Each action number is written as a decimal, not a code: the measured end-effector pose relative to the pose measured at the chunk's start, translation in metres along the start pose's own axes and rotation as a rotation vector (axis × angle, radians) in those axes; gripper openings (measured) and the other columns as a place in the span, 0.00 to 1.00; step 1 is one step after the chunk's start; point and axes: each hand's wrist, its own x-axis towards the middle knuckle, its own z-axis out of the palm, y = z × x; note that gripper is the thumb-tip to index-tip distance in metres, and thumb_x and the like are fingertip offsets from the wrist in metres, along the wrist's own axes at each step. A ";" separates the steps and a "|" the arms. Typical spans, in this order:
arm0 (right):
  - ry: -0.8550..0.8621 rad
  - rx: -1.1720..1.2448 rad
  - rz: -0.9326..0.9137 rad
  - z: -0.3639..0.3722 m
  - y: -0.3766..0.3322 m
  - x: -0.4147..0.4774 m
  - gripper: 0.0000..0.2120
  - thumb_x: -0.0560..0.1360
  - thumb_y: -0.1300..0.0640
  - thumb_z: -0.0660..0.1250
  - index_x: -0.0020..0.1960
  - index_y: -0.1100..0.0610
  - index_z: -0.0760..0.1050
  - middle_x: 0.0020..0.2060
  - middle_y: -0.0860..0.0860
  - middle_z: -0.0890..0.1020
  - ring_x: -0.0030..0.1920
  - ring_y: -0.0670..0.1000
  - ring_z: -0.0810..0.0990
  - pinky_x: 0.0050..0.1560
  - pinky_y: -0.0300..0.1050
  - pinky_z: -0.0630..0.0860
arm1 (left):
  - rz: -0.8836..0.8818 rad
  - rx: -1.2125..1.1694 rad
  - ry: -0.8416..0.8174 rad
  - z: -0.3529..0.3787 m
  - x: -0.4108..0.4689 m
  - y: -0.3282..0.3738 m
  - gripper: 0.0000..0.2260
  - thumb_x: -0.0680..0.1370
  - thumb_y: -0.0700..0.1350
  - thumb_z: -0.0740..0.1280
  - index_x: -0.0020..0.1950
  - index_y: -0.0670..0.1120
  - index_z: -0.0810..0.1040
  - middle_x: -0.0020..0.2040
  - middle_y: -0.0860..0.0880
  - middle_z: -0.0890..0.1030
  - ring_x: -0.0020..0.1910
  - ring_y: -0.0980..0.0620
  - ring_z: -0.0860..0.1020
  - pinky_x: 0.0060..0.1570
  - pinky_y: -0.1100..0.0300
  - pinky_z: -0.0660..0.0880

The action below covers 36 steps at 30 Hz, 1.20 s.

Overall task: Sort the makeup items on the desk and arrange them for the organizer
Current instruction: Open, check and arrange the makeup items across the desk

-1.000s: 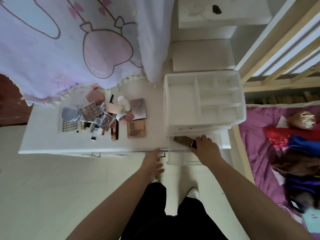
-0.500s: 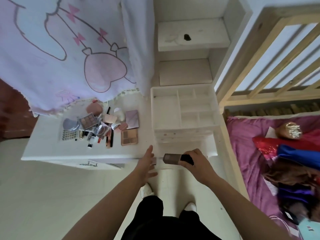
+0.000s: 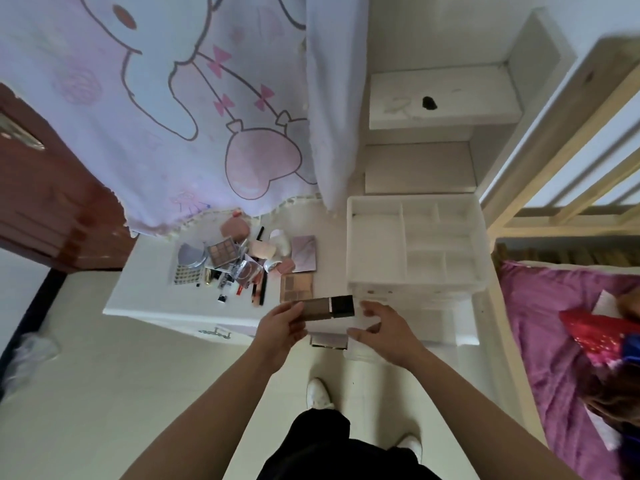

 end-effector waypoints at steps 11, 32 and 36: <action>-0.139 -0.816 0.063 -0.012 0.040 -0.006 0.27 0.69 0.59 0.69 0.66 0.45 0.70 0.64 0.47 0.70 0.63 0.49 0.71 0.60 0.42 0.67 | 0.006 -0.034 0.153 -0.015 0.083 0.052 0.03 0.79 0.39 0.68 0.46 0.46 0.76 0.36 0.49 0.74 0.26 0.58 0.71 0.29 0.64 0.70; 0.518 -0.753 0.125 -0.042 0.068 -0.015 0.21 0.61 0.40 0.79 0.40 0.52 0.75 0.38 0.48 0.75 0.40 0.55 0.77 0.44 0.51 0.73 | -0.284 0.367 0.079 0.063 0.077 -0.005 0.10 0.81 0.47 0.66 0.56 0.42 0.72 0.47 0.44 0.72 0.41 0.44 0.75 0.41 0.52 0.76; 0.570 -0.764 0.258 -0.048 0.063 -0.010 0.31 0.54 0.36 0.80 0.42 0.56 0.74 0.40 0.52 0.74 0.42 0.57 0.74 0.45 0.52 0.72 | -0.479 0.178 -0.021 0.067 0.052 -0.032 0.17 0.82 0.53 0.62 0.59 0.39 0.68 0.44 0.40 0.70 0.38 0.41 0.76 0.41 0.47 0.76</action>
